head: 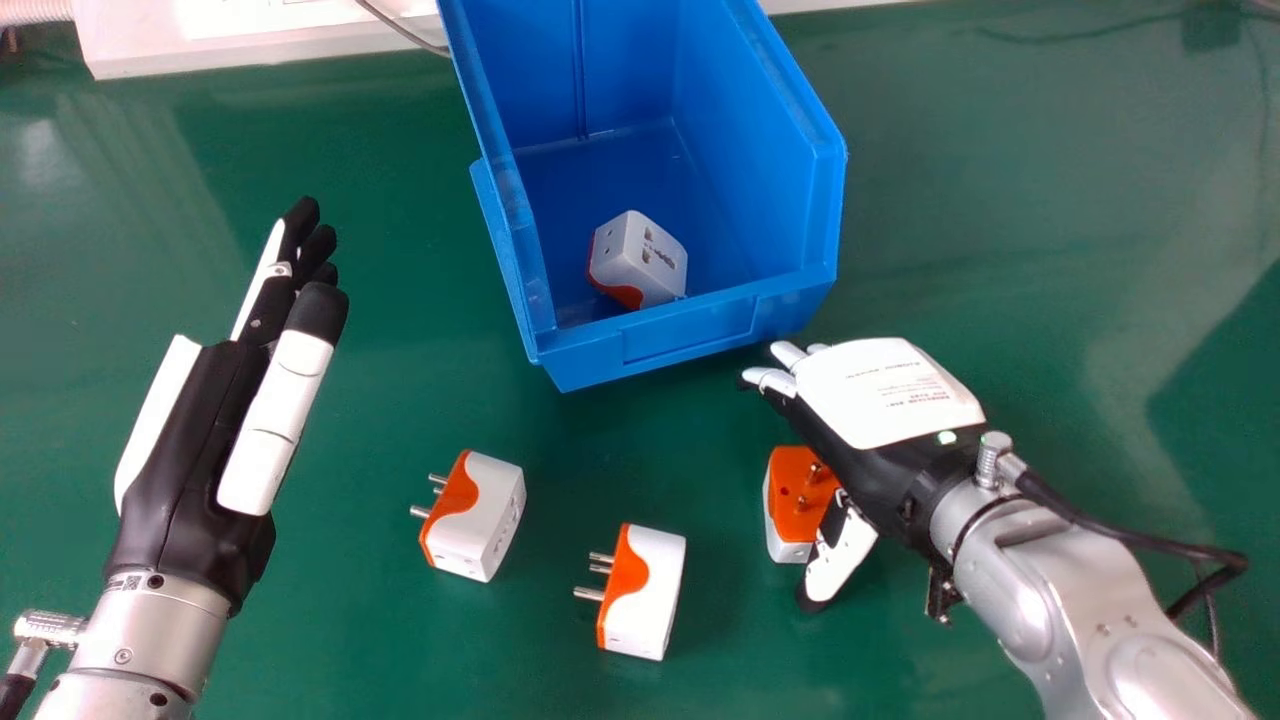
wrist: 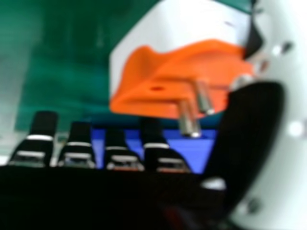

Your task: Pick all objects and put in blue box

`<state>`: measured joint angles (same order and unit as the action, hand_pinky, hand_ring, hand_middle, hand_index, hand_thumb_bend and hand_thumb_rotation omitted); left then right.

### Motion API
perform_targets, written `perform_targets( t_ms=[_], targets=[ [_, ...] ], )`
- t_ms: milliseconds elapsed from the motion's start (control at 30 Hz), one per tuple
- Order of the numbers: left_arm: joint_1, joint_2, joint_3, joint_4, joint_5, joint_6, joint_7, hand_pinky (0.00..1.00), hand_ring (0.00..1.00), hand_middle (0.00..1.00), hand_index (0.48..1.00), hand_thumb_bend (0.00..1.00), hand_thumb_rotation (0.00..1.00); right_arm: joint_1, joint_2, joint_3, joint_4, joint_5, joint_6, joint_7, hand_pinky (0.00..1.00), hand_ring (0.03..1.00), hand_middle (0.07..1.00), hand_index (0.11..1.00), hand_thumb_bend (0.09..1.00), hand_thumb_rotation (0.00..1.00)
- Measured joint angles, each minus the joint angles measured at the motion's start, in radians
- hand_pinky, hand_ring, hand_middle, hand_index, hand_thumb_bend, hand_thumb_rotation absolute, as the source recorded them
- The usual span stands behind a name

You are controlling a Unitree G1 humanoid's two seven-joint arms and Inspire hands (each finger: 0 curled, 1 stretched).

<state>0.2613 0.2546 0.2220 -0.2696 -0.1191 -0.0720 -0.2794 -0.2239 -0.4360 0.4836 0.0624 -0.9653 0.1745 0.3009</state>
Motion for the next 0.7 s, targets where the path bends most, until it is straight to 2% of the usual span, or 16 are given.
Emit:
perform_targets(
  t_ms=[167, 500, 700],
  targets=[
    [-0.001, 0.000, 0.000, -0.020, 0.000, 0.012, 0.000, 1.00, 1.00, 1.00, 1.000, 0.82, 0.97, 0.003, -0.001, -0.001, -0.029, 0.009, 0.034, 0.047, 0.84, 0.930, 0.946, 0.869, 0.630, 0.12],
    [-0.002, 0.003, 0.002, -0.020, 0.000, 0.021, -0.001, 1.00, 1.00, 1.00, 1.000, 0.83, 0.97, 0.015, -0.031, -0.007, -0.108, 0.007, 0.081, 0.153, 0.82, 0.922, 0.940, 0.863, 0.632, 0.12],
    [-0.004, 0.007, 0.011, -0.020, -0.001, 0.029, -0.001, 1.00, 1.00, 1.00, 1.000, 0.84, 0.97, 0.015, -0.038, -0.009, -0.150, -0.013, 0.120, 0.217, 0.82, 0.919, 0.940, 0.862, 0.631, 0.11]
  ],
)
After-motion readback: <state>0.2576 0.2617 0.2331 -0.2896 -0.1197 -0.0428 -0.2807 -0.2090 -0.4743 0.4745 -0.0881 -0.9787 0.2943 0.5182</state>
